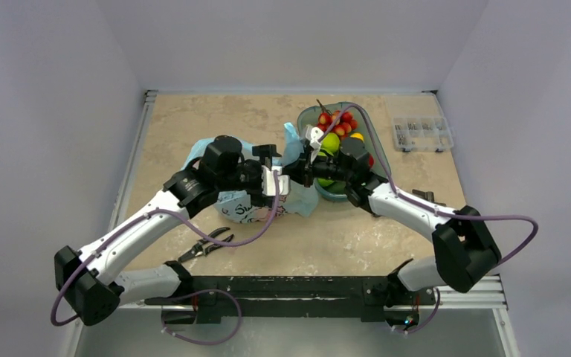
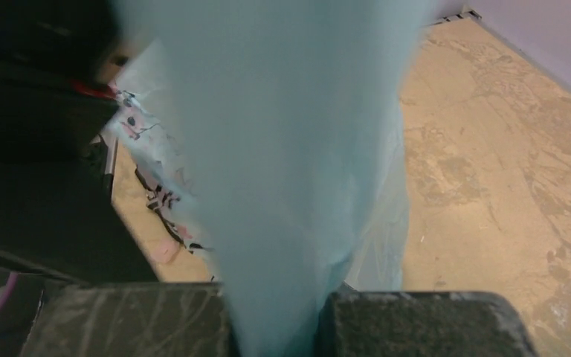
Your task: Place the fake fruits into the plastic bag and tie a complex knot
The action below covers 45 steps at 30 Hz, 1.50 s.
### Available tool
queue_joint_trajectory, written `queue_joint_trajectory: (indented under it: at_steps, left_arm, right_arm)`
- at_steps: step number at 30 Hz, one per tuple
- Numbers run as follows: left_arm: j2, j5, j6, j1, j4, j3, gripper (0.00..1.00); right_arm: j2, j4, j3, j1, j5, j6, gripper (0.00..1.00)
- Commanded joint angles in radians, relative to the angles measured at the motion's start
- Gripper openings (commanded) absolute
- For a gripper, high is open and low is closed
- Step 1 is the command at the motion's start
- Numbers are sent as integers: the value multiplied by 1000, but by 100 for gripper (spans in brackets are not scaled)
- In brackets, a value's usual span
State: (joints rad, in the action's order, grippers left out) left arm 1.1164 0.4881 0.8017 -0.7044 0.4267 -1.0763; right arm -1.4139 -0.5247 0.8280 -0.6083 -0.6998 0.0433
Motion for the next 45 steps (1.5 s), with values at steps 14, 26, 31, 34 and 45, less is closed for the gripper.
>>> queue_joint_trajectory:
  at_steps: [14,26,31,34,45]
  left_arm:
    - [162,183,-2,264,110,-127,71]
    - [85,89,-304,239,22,68,0]
    - [63,-50,-467,173,-138,186,0]
    - [84,-77,-543,162,-181,214,0]
    - [106,-48,-623,160,-235,208,0]
  right_arm:
    - [100,105,25,78,-150,-220,0]
    - [-47,-89,106,139,-110,39,0]
    - [-88,-166,81,140,-98,234,0]
    - [-76,-133,58,140,-116,272,0]
    - [42,-47,-42,119,12,311,90]
